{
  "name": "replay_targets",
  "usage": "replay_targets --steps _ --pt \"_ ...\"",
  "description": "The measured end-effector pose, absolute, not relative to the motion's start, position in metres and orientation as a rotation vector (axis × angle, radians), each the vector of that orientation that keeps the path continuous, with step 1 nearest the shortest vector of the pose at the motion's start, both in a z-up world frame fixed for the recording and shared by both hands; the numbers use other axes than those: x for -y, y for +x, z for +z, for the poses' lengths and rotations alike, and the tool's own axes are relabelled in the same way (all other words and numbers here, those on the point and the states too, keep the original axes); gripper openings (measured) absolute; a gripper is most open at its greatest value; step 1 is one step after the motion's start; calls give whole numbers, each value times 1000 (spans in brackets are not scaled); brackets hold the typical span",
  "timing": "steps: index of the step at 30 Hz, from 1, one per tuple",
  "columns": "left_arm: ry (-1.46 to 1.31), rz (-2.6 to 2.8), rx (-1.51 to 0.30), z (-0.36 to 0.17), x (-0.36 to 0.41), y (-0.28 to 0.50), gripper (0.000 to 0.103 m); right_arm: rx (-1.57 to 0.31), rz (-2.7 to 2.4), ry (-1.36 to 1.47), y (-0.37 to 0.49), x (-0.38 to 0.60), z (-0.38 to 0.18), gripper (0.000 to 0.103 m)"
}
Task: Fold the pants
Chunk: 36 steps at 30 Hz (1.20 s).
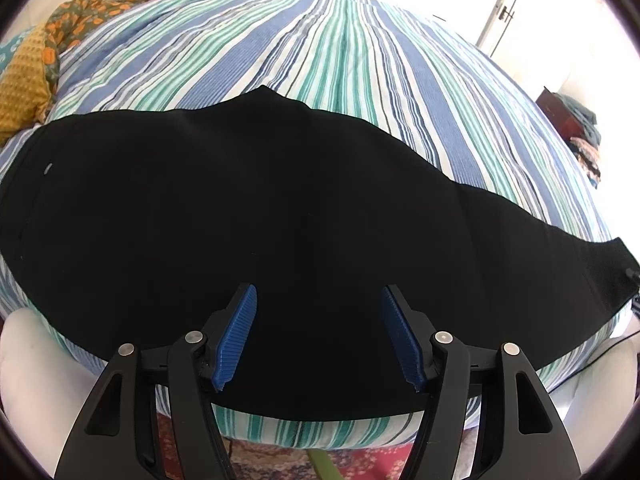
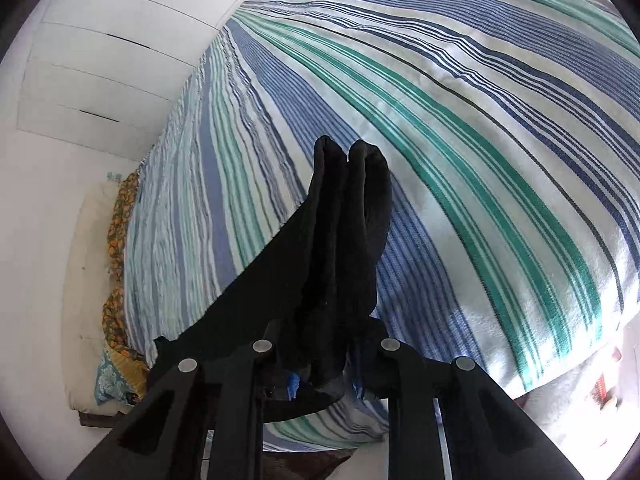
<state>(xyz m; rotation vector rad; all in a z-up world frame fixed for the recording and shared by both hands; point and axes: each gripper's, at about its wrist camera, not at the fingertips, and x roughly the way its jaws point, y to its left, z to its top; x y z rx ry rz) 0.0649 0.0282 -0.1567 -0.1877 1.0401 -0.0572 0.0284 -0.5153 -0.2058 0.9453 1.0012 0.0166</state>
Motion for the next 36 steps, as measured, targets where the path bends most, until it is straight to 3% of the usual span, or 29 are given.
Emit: replay_targets --steps 12,20,22,23,25,28,30,32,36 --pt "-290 -15 -1014 -151 -57 66 67 -803 461 963 51 372 -107 20" --pt "-290 5 -1013 -151 -66 64 67 -929 523 695 99 187 -154 21" --pt "-297 -6 -1028 -152 -68 64 67 -971 503 557 100 140 -174 32" --pt "-304 -16 -1030 -151 -70 62 67 -1009 479 448 98 120 -182 47" --pt "-326 -45 -1023 -148 -73 57 67 -1063 494 279 88 94 -191 52" --pt "-363 -135 -1015 -139 -68 50 68 -971 478 181 58 111 -174 62" --pt "-390 -234 -1018 -133 -54 53 68 -863 402 154 30 140 -155 80" --pt "-396 -318 -1022 -128 -37 59 67 -753 314 136 9 170 -136 87" --pt "-336 -351 -1018 -121 -9 71 65 -633 187 147 -20 218 -117 88"
